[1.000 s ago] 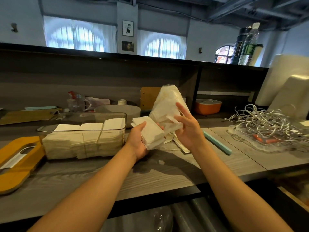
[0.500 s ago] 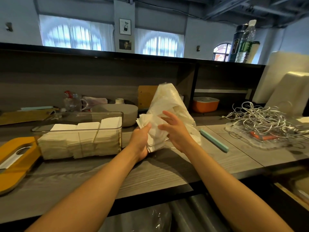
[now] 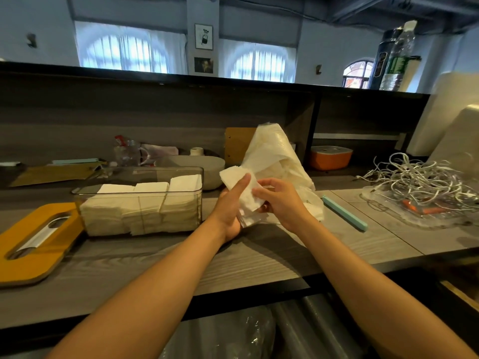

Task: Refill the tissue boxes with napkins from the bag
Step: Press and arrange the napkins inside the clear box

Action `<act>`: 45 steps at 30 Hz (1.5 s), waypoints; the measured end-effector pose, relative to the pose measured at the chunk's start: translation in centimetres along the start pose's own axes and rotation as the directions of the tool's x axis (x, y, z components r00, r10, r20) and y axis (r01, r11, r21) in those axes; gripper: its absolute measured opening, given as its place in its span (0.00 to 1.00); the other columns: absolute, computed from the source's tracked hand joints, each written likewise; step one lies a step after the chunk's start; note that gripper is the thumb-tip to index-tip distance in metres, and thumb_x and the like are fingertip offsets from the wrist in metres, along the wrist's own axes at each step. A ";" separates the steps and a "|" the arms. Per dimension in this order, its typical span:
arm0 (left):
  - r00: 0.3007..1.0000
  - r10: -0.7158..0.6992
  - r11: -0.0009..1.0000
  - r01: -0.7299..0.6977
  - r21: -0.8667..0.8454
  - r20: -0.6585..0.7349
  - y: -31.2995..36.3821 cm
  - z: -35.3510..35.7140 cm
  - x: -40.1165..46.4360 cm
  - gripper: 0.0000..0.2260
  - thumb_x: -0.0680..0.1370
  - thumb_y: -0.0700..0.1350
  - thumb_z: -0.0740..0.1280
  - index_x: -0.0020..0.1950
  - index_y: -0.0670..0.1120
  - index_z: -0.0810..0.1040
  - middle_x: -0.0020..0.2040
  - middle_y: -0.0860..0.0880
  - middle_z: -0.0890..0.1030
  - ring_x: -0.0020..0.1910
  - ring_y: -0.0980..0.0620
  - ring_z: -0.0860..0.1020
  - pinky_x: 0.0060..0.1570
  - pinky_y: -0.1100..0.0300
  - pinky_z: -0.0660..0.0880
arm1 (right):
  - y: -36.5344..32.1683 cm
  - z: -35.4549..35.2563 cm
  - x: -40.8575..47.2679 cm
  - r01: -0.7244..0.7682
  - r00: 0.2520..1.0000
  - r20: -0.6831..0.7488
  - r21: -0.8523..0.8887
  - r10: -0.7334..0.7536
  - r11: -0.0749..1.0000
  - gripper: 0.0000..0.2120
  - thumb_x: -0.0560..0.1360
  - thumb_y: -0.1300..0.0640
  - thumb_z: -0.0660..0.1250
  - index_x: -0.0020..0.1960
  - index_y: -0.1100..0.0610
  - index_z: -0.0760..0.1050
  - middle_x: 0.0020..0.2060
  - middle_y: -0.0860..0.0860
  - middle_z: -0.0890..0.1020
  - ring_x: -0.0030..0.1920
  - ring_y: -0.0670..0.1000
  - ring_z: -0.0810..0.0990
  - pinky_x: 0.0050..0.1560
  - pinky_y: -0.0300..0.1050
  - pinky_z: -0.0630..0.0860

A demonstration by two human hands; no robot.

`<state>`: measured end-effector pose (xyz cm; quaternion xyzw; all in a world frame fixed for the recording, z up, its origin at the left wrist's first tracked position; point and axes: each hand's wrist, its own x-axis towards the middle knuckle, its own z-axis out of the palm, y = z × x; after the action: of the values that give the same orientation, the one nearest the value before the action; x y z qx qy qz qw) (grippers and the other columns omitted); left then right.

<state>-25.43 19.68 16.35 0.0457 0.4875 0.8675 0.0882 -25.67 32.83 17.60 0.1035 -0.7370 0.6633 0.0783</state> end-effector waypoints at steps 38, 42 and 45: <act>0.962 0.076 0.990 -0.104 -0.096 -0.261 0.9 -0.9 0.7 0.16 0.83 0.56 0.59 0.67 0.52 0.74 0.59 0.46 0.81 0.54 0.43 0.81 0.54 0.44 0.78 | 2.7 -4.4 1.3 0.350 0.937 0.291 -0.812 -0.195 0.466 0.10 0.79 0.48 0.65 0.39 0.44 0.70 0.37 0.42 0.75 0.39 0.42 0.72 0.40 0.38 0.65; 0.967 0.060 0.992 -0.086 -0.095 -0.246 1.0 -0.8 0.3 0.19 0.83 0.58 0.57 0.70 0.52 0.72 0.61 0.44 0.80 0.55 0.41 0.81 0.55 0.43 0.79 | 2.1 -4.1 0.7 0.391 0.911 0.282 -0.823 -0.301 0.411 0.06 0.82 0.48 0.60 0.47 0.47 0.70 0.43 0.42 0.75 0.42 0.43 0.72 0.41 0.38 0.64; 0.969 0.051 0.994 -0.073 -0.083 -0.240 1.1 -0.8 0.2 0.20 0.83 0.59 0.56 0.71 0.52 0.72 0.62 0.44 0.80 0.54 0.41 0.81 0.51 0.46 0.80 | 1.8 -4.2 0.4 0.388 0.903 0.264 -0.839 -0.340 0.381 0.09 0.82 0.47 0.59 0.50 0.50 0.73 0.44 0.45 0.78 0.43 0.44 0.73 0.43 0.39 0.65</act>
<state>-25.84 18.52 16.89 -0.0476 0.4526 0.8904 0.0042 -26.63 37.13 16.38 0.2232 -0.9306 0.1545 0.2457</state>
